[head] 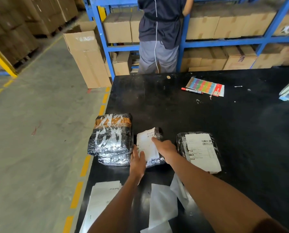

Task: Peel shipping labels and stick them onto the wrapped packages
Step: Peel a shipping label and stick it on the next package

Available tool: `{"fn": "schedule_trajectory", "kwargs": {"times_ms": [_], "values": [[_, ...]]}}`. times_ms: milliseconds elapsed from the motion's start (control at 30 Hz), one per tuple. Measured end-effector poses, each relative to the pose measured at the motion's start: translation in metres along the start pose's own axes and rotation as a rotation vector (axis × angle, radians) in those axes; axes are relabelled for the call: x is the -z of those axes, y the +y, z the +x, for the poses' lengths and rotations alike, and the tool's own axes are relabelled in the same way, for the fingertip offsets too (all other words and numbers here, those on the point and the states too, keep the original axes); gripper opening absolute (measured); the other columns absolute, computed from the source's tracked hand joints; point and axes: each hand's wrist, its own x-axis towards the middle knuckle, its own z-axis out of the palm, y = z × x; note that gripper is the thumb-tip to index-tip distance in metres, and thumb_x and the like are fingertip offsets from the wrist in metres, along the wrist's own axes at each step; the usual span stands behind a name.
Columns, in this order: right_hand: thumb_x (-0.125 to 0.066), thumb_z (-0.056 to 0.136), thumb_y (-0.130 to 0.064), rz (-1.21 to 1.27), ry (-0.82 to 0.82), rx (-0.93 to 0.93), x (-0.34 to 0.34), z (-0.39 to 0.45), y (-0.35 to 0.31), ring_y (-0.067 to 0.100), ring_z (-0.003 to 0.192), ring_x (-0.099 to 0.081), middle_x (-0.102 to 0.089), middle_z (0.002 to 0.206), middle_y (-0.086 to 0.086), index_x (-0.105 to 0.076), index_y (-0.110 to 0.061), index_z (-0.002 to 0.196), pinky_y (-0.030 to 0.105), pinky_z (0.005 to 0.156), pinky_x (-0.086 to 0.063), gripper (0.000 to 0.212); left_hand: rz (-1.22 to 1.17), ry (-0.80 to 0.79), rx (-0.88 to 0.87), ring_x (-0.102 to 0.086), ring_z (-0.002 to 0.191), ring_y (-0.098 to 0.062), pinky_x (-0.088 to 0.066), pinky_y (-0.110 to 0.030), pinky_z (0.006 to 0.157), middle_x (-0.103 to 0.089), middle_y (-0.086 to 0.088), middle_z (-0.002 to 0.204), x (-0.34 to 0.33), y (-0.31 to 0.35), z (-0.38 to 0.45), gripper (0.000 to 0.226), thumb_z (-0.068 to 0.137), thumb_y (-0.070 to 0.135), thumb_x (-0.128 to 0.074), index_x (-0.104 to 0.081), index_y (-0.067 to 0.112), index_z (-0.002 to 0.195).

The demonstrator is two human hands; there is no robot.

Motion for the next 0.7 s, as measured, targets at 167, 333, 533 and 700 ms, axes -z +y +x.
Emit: {"fn": "schedule_trajectory", "kwargs": {"times_ms": [167,333,533,700], "values": [[-0.054,0.082,-0.065,0.053,-0.044,0.02,0.007,-0.016,-0.012,0.033,0.113,-0.056,-0.054,0.131,0.016,-0.035,-0.008,0.142,0.035,0.091,-0.047,0.084,-0.226,-0.07,0.019,-0.044,0.134,-0.022,-0.038,-0.041,0.112,-0.043,0.001,0.149,0.013,-0.016,-0.022,0.062,0.099,0.037,-0.052,-0.021,0.03,0.152],[-0.037,0.074,-0.085,-0.108,-0.003,-0.017,0.004,-0.018,-0.016,0.031,0.112,-0.06,-0.06,0.127,0.011,-0.053,-0.008,0.133,0.036,0.088,-0.05,0.099,-0.219,-0.105,0.034,-0.061,0.108,-0.021,-0.056,-0.029,0.083,-0.058,-0.006,0.124,0.028,-0.031,-0.032,0.055,0.09,0.019,-0.069,-0.039,0.02,0.135],[-0.035,0.083,-0.073,-0.189,0.065,0.047,-0.003,-0.016,-0.018,0.033,0.116,-0.057,-0.057,0.129,0.012,-0.049,-0.009,0.133,0.043,0.096,-0.047,0.082,-0.258,-0.144,0.078,-0.062,0.106,-0.027,-0.057,-0.041,0.085,-0.061,-0.008,0.117,0.034,-0.032,-0.031,0.052,0.087,0.012,-0.072,-0.041,0.021,0.127],[-0.056,0.084,-0.062,-0.268,-0.052,0.188,0.007,-0.023,-0.005,0.037,0.121,-0.054,-0.052,0.135,0.015,-0.036,-0.015,0.141,0.043,0.098,-0.047,0.076,-0.313,-0.176,0.127,-0.06,0.104,-0.024,-0.055,-0.041,0.086,-0.058,-0.011,0.118,0.035,-0.025,-0.027,0.051,0.088,0.009,-0.07,-0.041,0.019,0.128]]}}
